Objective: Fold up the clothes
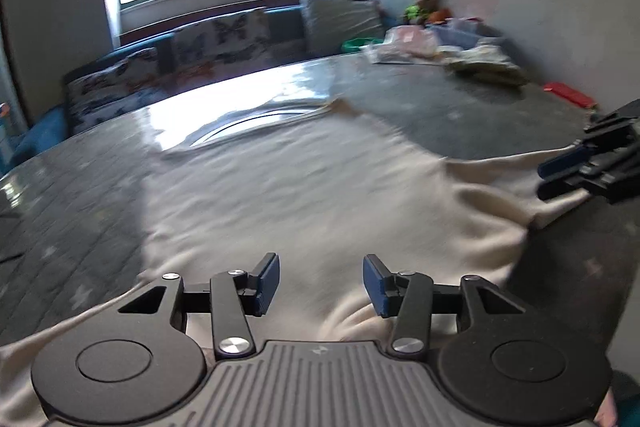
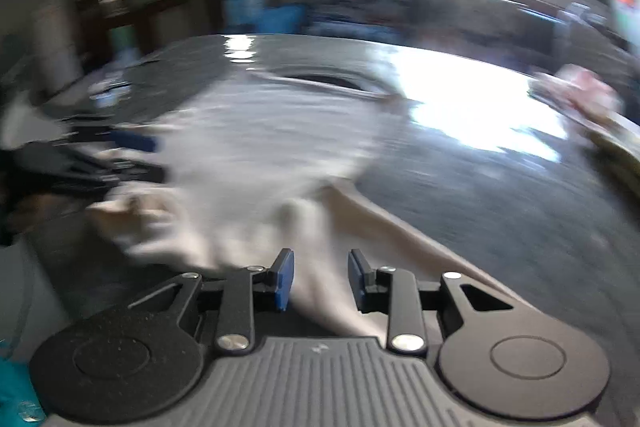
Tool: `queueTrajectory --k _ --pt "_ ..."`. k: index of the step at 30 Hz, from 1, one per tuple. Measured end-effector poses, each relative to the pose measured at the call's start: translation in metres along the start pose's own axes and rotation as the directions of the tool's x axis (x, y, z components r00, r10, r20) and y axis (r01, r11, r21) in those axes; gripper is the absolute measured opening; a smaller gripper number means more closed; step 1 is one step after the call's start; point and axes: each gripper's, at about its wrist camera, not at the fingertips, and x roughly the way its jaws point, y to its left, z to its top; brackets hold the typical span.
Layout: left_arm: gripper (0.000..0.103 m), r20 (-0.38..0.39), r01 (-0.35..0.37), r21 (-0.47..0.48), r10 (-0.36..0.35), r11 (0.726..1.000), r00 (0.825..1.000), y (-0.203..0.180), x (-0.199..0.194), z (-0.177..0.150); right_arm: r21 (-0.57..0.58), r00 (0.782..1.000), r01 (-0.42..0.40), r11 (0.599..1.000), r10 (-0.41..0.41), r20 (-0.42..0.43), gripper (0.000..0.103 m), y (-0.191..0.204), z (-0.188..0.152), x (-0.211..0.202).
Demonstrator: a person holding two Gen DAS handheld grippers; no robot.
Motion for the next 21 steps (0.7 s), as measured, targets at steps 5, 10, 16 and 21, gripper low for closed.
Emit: queueTrajectory --k 5,10,16,21 --pt "0.05 -0.013 0.076 0.044 -0.075 0.996 0.997 -0.027 0.016 0.011 0.147 0.973 0.227 0.963 -0.23 0.006 0.037 -0.052 -0.018 -0.021" --pt "0.05 -0.022 0.141 0.081 -0.14 0.987 0.99 -0.05 0.024 0.014 0.255 0.941 0.336 0.907 -0.335 -0.046 0.038 -0.089 -0.042 -0.035" --pt "0.05 -0.051 0.189 0.112 -0.184 0.976 0.982 -0.066 0.031 0.011 0.33 0.939 0.34 0.88 -0.335 -0.074 0.038 -0.104 -0.063 -0.035" --pt "0.05 -0.058 0.193 0.123 -0.187 0.973 0.981 -0.069 0.032 0.011 0.326 0.945 0.322 0.889 -0.322 -0.055 0.021 -0.099 -0.064 -0.031"
